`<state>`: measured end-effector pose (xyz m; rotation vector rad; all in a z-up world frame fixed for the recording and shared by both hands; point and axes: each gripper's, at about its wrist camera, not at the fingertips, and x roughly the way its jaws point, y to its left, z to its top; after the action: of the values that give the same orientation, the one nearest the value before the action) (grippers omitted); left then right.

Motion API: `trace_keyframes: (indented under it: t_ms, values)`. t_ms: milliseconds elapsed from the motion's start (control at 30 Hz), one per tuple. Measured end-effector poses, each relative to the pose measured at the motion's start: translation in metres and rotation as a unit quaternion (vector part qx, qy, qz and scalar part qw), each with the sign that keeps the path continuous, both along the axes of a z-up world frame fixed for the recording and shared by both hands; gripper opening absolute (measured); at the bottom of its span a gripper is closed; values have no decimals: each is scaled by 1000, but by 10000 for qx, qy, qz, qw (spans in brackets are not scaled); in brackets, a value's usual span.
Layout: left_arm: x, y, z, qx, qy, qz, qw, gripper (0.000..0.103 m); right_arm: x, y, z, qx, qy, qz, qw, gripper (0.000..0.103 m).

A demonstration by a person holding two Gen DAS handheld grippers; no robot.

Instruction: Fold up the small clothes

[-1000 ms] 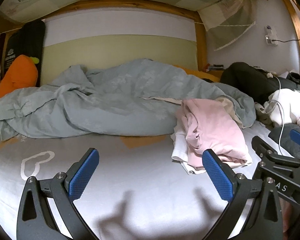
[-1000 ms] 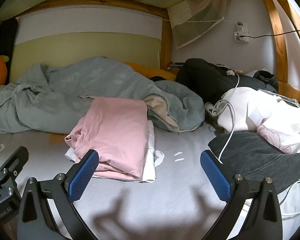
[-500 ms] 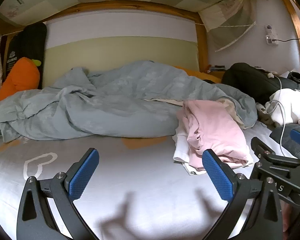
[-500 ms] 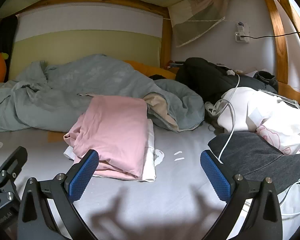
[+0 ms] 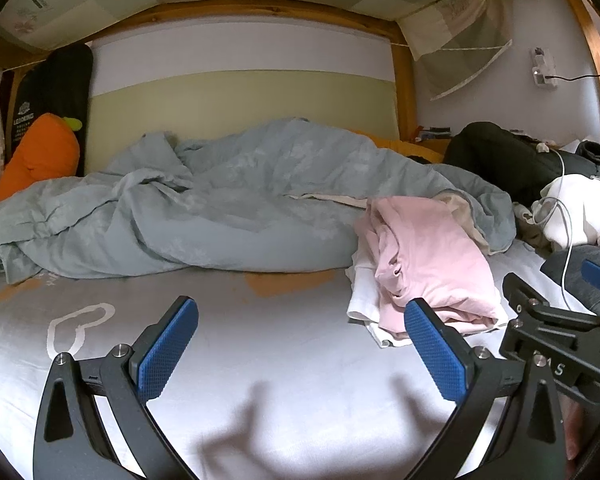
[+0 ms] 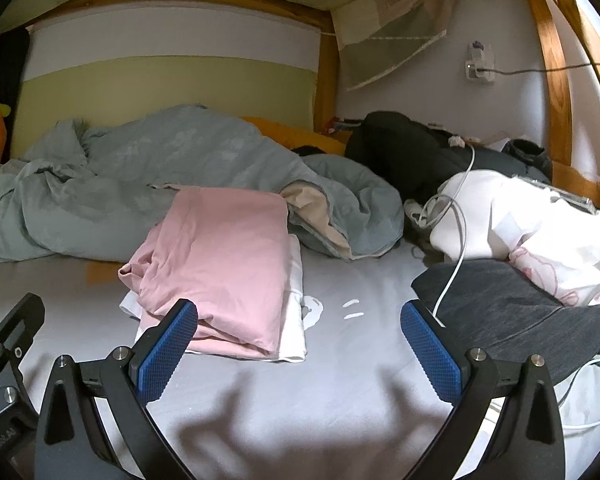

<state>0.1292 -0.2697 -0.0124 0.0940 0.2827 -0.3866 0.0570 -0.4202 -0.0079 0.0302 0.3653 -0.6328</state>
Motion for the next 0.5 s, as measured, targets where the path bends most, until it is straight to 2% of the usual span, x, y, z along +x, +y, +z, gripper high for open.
trace_keyframes:
  t_ms: [500]
  values:
    - [3, 3, 0, -18, 2, 32, 10000, 103, 1, -8, -1, 122, -23, -26, 9999, 102]
